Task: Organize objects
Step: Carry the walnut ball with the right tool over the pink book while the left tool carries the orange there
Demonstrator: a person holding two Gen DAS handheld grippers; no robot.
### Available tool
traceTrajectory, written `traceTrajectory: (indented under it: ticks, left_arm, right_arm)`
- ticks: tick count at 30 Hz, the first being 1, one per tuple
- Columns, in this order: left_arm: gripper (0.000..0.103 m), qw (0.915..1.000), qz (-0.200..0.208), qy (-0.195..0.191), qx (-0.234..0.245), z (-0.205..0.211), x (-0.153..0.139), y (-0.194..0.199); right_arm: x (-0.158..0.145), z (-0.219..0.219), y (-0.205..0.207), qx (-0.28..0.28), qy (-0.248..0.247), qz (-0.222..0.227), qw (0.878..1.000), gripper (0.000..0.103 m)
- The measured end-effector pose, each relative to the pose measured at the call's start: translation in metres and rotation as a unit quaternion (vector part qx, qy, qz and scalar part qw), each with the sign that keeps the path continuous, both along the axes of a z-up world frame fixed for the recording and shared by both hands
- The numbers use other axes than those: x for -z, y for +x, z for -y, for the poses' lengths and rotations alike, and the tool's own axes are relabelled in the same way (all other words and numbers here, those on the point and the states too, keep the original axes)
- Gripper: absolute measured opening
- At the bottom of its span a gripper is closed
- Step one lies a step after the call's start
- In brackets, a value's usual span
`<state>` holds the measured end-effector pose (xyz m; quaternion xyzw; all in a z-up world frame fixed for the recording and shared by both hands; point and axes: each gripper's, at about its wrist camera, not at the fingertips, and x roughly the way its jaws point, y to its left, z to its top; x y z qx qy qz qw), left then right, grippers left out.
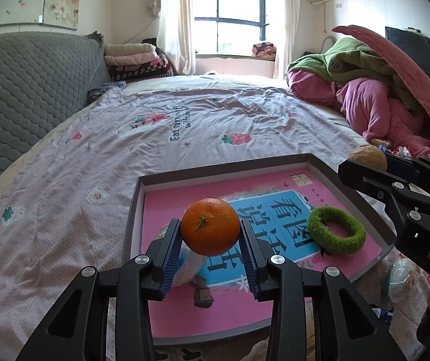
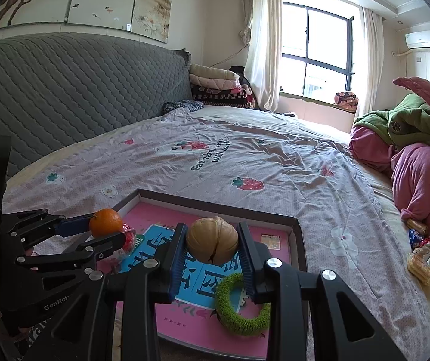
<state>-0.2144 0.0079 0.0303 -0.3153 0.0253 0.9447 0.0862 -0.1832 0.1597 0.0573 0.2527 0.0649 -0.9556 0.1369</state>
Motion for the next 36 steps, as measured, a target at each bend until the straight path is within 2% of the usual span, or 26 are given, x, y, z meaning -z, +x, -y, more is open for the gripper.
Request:
traceTrajectory:
  ticks: [20, 26, 36]
  left_arm:
    - [0.040, 0.9993, 0.034, 0.001, 0.014, -0.006, 0.014, -0.005]
    - [0.040, 0.9985, 0.044, -0.021, 0.023, -0.013, 0.021, -0.004]
    - [0.040, 0.9952, 0.090, -0.005, 0.038, -0.011, 0.034, -0.009]
  right_arm:
    - [0.015, 0.003, -0.007, 0.002, -0.001, 0.037, 0.999, 0.033]
    - [0.025, 0.003, -0.012, -0.005, 0.000, 0.071, 0.997, 0.033]
    - [0.041, 0.005, -0.019, -0.023, 0.000, 0.121, 0.992, 0.033]
